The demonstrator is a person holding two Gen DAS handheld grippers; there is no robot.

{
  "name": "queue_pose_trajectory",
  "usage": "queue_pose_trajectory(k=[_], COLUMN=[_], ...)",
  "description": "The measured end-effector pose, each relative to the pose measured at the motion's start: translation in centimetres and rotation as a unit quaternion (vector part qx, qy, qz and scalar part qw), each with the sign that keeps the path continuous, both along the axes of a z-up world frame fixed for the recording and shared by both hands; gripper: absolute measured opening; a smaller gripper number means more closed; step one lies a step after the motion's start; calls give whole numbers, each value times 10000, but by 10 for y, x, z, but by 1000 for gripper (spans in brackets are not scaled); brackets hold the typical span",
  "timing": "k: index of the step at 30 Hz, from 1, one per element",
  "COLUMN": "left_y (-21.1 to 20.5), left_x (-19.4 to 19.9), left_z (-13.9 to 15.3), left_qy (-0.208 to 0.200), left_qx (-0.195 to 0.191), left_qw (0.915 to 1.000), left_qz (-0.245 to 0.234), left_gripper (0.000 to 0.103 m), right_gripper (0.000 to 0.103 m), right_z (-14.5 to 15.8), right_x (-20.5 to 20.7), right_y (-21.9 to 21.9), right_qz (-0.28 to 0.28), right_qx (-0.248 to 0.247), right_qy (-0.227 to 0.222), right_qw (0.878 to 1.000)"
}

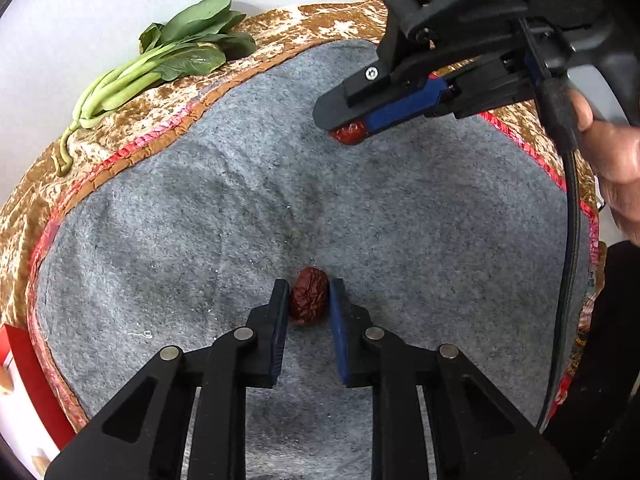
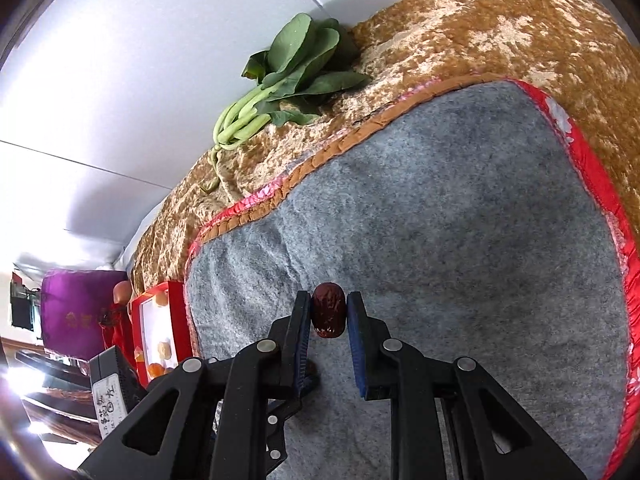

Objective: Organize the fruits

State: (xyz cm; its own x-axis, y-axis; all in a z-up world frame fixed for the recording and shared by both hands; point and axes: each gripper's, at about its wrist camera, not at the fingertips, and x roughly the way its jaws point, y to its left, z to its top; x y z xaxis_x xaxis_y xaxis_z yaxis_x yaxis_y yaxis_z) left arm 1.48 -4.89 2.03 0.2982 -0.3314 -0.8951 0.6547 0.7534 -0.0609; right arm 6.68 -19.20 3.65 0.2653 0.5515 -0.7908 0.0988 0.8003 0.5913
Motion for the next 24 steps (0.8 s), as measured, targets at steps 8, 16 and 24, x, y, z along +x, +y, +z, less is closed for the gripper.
queue_pose_trajectory(k=[8,16,24], left_y=[3,21,40], left_x=[-13,-20,-24], left_z=[8,32,59], left_qy=[-127,-589,-1163], left_qx=[6,86,270], left_qw=[9999,9968,9846], left_qz=[40,541,1280], left_gripper=[18,18,18], right_gripper=[18,18,18], right_z=[2,3,7], right_x=[-3,-5,-8], right_y=[21,33,41], right_qz=[233,351,474], right_qx=[-21,-108,-282], right_qy=[-102,-211,-344], right_qw=[9997,9991,9979])
